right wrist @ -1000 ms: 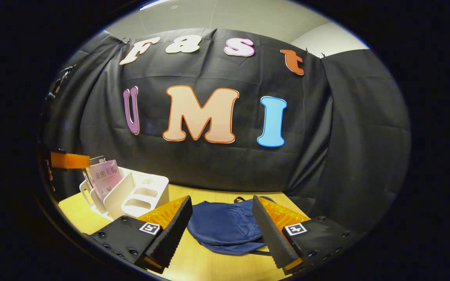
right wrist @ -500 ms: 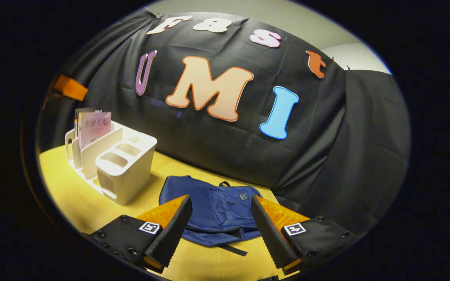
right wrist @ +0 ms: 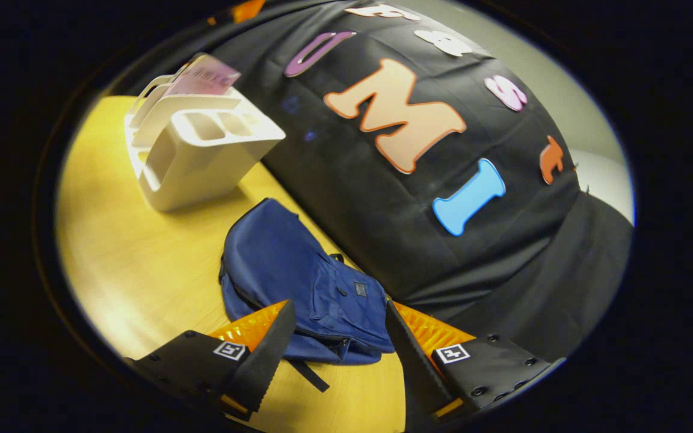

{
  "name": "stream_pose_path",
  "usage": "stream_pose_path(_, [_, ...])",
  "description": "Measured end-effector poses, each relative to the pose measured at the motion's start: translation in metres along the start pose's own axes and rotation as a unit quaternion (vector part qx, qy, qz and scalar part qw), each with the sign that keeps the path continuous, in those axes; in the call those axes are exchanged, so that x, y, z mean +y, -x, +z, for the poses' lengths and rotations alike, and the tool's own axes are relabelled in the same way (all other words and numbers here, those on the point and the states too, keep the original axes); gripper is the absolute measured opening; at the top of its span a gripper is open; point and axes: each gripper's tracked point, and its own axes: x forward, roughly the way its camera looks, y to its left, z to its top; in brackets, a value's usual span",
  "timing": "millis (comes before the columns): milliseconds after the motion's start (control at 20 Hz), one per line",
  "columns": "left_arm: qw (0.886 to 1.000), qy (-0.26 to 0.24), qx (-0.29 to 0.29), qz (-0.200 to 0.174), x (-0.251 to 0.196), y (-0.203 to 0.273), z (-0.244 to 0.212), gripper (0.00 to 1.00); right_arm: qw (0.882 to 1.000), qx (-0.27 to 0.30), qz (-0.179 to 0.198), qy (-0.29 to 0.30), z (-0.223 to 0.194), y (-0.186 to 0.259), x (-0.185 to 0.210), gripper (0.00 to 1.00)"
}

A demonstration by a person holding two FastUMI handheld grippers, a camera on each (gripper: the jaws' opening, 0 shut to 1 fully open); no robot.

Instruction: Open the schoolbag, grab two books from the bookshelf and put them into the schoolbag.

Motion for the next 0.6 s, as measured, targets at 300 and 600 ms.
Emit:
stream_pose_path(300, [1.0,0.0,0.013,0.026,0.017,0.004,-0.009,0.95,0.995,0.004,0.03,0.097,-0.019,-0.033,0.033,1.0])
stream_pose_path(600, [0.999,0.005,0.032,0.036,0.022,-0.003,-0.021,0.95,0.987,0.029,0.064,0.141,-0.043,-0.061,0.055,0.97])
